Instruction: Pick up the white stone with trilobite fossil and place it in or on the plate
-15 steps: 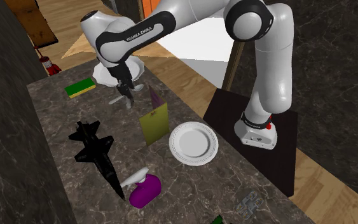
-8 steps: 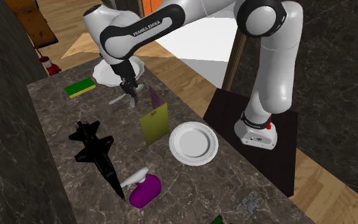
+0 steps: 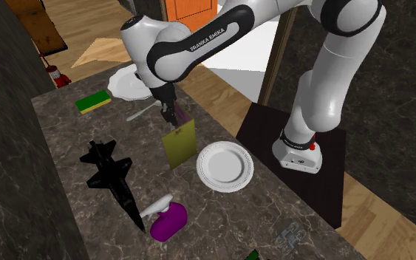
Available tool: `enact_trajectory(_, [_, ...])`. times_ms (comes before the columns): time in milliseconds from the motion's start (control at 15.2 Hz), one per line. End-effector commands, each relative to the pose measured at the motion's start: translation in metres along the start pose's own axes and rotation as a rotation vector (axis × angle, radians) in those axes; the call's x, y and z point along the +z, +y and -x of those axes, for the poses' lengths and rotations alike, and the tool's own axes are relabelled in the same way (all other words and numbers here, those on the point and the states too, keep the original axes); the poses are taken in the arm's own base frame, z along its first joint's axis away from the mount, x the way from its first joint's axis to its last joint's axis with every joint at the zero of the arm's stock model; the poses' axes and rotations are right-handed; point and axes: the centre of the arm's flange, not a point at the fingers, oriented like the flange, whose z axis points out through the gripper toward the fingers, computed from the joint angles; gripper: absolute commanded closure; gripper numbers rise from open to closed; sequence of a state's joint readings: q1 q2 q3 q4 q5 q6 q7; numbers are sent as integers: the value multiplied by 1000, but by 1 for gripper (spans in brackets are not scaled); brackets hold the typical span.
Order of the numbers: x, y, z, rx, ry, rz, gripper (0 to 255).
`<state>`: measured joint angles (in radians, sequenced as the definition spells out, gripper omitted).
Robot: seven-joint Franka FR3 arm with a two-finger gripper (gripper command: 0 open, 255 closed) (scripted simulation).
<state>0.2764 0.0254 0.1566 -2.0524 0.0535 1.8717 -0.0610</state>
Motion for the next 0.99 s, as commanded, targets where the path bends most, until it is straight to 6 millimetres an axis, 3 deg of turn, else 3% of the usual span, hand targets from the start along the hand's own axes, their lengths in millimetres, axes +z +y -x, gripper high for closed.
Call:
enact_trajectory(0, [5,-14,25,1,0,0,255])
enact_trajectory(924, [40,-122,170,1,0,0,255])
